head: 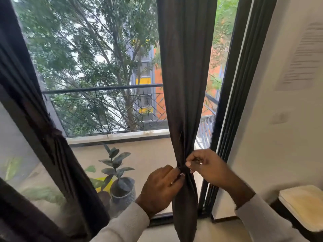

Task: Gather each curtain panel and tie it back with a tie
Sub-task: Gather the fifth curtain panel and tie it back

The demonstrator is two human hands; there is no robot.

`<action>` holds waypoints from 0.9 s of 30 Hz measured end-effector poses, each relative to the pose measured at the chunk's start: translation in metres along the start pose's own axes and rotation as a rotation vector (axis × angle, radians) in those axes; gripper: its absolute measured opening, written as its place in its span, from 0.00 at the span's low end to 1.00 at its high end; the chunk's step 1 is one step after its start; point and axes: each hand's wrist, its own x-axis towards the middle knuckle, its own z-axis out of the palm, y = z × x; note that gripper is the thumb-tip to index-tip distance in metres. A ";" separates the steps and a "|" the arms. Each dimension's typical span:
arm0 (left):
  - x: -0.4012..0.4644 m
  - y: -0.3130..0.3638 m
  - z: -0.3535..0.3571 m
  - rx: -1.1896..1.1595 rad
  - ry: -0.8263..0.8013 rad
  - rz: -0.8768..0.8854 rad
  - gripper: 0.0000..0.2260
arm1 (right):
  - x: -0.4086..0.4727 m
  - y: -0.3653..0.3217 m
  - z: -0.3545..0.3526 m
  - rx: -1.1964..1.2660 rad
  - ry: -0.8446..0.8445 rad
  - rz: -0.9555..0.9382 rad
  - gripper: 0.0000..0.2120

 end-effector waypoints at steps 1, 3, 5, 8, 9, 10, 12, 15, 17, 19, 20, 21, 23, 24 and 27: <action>-0.003 0.001 -0.006 -0.012 0.002 0.013 0.04 | -0.004 -0.004 0.001 -0.058 -0.001 -0.018 0.09; -0.006 0.003 -0.015 -0.019 0.007 0.037 0.04 | -0.010 -0.011 0.000 -0.142 -0.019 -0.030 0.10; -0.005 0.004 -0.023 -0.015 0.011 0.051 0.04 | -0.013 -0.020 0.000 -0.176 -0.043 -0.035 0.11; -0.005 0.005 -0.028 0.008 0.017 0.035 0.05 | -0.013 -0.030 -0.002 -0.199 -0.102 -0.041 0.11; -0.005 0.005 -0.029 0.008 0.015 0.023 0.05 | -0.013 -0.032 -0.003 -0.232 -0.116 -0.051 0.10; -0.006 0.006 -0.029 0.001 0.011 0.017 0.05 | -0.012 -0.035 -0.003 -0.260 -0.126 -0.058 0.10; -0.007 0.009 -0.029 -0.013 0.012 0.023 0.05 | -0.009 -0.038 -0.004 -0.237 -0.129 -0.032 0.12; -0.008 0.014 -0.027 -0.024 0.047 0.019 0.05 | -0.005 -0.037 -0.002 -0.135 -0.070 0.039 0.11; -0.009 0.015 -0.025 -0.067 0.057 -0.059 0.06 | -0.005 -0.036 0.000 -0.090 -0.052 0.029 0.08; -0.009 0.014 -0.023 -0.152 0.053 -0.171 0.06 | -0.006 -0.036 0.001 -0.083 -0.027 -0.008 0.07; -0.009 0.014 -0.022 -0.196 0.054 -0.215 0.06 | -0.005 -0.036 0.000 -0.087 -0.010 -0.020 0.07; -0.008 0.014 -0.022 -0.228 0.058 -0.247 0.05 | -0.005 -0.035 0.000 -0.091 0.006 -0.028 0.07; -0.006 0.015 -0.022 -0.240 0.062 -0.265 0.04 | -0.003 -0.032 0.001 -0.113 0.033 -0.042 0.07; -0.004 0.016 -0.023 -0.225 0.062 -0.252 0.05 | -0.002 -0.030 0.003 -0.135 0.050 -0.050 0.07; -0.002 0.017 -0.026 -0.132 0.071 -0.156 0.06 | -0.004 -0.028 0.011 -0.223 0.129 -0.108 0.09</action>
